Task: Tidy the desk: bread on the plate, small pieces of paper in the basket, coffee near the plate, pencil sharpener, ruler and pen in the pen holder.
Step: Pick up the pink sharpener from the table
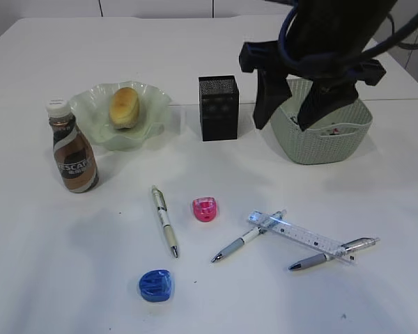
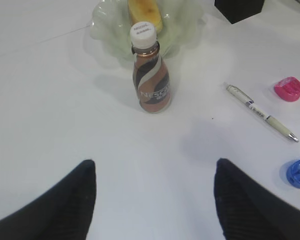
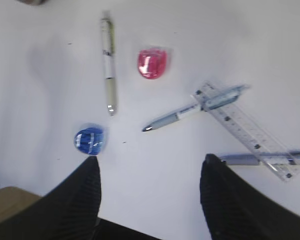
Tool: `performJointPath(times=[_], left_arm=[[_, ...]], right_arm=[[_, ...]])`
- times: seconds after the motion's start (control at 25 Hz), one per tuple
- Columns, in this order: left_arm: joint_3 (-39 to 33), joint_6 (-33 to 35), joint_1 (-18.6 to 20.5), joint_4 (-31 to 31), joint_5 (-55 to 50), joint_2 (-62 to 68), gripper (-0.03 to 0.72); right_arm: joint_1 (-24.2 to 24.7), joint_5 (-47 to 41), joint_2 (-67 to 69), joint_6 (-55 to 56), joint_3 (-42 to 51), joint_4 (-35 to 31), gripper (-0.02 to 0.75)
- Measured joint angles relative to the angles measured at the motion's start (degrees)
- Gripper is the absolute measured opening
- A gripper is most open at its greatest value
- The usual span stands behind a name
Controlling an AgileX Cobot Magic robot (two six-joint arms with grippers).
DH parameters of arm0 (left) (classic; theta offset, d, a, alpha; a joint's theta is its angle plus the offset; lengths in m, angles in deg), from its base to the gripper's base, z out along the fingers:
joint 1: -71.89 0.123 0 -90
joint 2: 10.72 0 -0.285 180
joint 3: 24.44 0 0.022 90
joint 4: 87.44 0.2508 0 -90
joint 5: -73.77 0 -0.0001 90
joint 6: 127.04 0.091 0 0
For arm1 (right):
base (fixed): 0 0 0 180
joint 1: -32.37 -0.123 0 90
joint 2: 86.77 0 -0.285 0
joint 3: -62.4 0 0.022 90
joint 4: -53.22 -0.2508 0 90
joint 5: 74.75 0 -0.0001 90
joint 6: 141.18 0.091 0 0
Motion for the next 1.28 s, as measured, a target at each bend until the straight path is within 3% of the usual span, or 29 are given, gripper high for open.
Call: performJointPath(times=[0.2,0.4,0.8,1.28], left_arm=[[0.0,0.0,0.0,0.0,-1.5,0.0,0.52],[0.0,-0.2,0.0,0.6,-4.3,0.0,0.52],[0.0,-16.1,0.0,11.8,-10.9,0.4,0.52],[0.0,-17.0,0.0,12.0,-15.6,4.6,0.52]], right_arm=[[-0.5,0.1,5.2,4.9,-2.5,5.8,0.492],[-1.8,0.2,9.3,6.0,-4.6,5.1,0.492],[-4.6,0.6,14.0,7.3,-5.0,4.8,0.492],[-4.6,1.8,20.5,8.4,-8.6,4.5,0.45]])
